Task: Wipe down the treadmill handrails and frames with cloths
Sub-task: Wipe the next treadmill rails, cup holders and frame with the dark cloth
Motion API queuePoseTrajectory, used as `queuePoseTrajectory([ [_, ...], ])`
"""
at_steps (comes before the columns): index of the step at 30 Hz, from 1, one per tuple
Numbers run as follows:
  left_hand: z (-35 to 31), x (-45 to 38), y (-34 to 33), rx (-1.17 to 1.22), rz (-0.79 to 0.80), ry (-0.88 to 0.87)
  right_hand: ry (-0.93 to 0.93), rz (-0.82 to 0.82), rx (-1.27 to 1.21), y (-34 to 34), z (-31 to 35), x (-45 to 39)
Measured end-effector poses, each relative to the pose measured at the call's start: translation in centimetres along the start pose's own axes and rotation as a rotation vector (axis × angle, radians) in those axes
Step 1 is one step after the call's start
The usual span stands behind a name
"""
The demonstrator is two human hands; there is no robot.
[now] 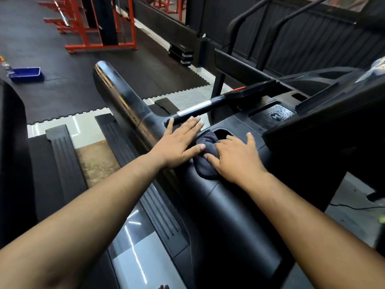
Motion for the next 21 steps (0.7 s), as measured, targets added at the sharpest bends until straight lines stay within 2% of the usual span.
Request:
queuePoseTrajectory([
  [4, -0.2, -0.6, 0.1, -0.012, 0.019, -0.023, 0.051, -0.111, -0.003, 0.1, 0.9, 2.5],
  [7, 0.3, -0.9, -0.3, -0.036, 0.038, -0.021, -0.084, -0.188, 0.062, -1.1, -1.8, 4.1],
  [9, 0.7, -1.1, -0.7, -0.071, 0.035, -0.026, -0.234, -0.127, 0.035, -2.5, -4.2, 2.8],
  [11, 0.8, -1.5, -0.9, -0.080, 0.039, -0.023, -0.302, -0.038, -0.098, -3.5, -5.6, -0.1],
  [13, 0.9, -1.7, -0.9, -0.077, 0.042, -0.021, -0.283, -0.021, -0.173, -3.5, -4.9, -3.3],
  [17, 1.0, -1.6, -0.7, -0.031, 0.014, -0.026, -0.163, -0.064, -0.117, -3.3, -2.2, -5.3],
  [19, 1.1, -1.7, -0.7, -0.035, 0.033, -0.032, -0.086, -0.083, -0.092, -4.1, -3.4, -5.1],
  [21, 1.2, -2.1, -0.8, -0.066, 0.071, -0.038, -0.159, -0.066, -0.159, -4.4, -5.7, -5.5],
])
Point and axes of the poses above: each hand's wrist, its own x-axis away from the middle knuckle, its own y-axis out of the back of the hand, z = x × y, the point moved 5 cm from there along -x, towards the middle knuckle, and after that the axes turned 14 degrees about x, right-handed, at the moved point
